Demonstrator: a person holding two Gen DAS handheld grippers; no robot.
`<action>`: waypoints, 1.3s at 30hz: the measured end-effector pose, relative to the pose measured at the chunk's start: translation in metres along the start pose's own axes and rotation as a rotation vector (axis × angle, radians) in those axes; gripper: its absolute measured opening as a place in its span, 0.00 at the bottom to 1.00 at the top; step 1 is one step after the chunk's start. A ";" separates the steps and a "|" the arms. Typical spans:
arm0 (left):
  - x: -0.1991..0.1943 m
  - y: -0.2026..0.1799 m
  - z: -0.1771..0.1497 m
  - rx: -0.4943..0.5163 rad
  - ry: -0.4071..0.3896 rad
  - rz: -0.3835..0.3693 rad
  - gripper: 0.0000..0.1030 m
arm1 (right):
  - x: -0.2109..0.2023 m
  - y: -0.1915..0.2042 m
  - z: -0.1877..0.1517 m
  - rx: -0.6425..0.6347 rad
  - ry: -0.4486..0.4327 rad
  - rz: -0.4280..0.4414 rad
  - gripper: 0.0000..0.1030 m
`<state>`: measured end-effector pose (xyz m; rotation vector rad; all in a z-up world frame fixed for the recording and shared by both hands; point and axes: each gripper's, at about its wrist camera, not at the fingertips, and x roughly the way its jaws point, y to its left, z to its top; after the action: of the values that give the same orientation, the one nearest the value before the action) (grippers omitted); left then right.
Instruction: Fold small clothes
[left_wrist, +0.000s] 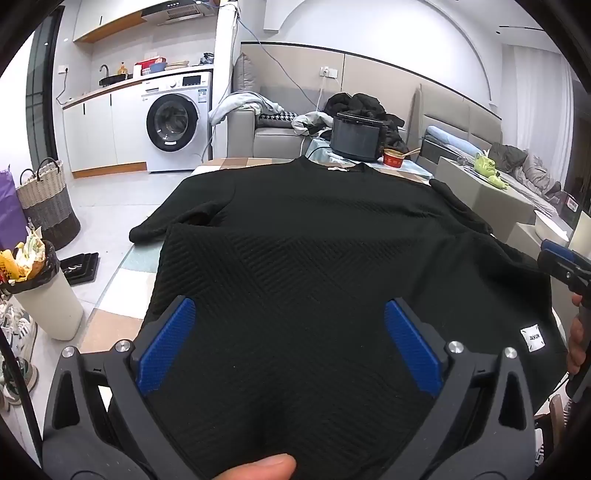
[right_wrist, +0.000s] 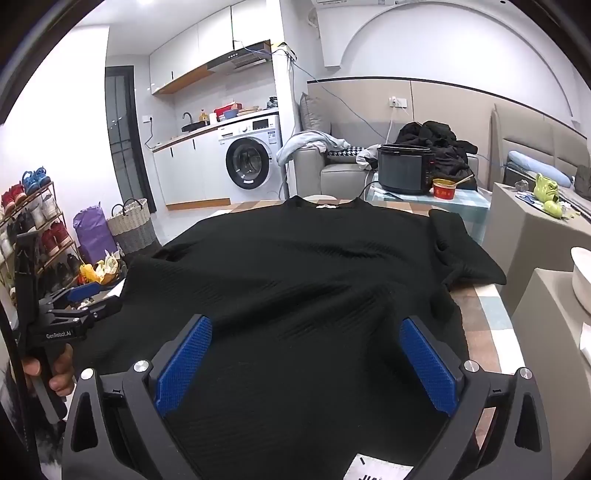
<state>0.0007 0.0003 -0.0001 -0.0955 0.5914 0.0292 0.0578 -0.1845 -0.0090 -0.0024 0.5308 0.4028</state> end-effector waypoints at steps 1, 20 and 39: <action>0.000 0.000 0.000 0.000 -0.001 -0.001 0.99 | 0.000 0.000 0.000 -0.003 0.001 -0.001 1.00; 0.004 0.000 -0.005 0.000 0.006 -0.008 0.99 | 0.000 -0.003 -0.002 0.015 0.000 -0.013 1.00; 0.004 -0.006 -0.005 0.016 -0.002 0.026 0.99 | 0.009 -0.002 -0.008 0.002 0.013 -0.023 1.00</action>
<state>0.0013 -0.0063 -0.0060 -0.0722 0.5904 0.0502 0.0616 -0.1839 -0.0203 -0.0096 0.5434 0.3797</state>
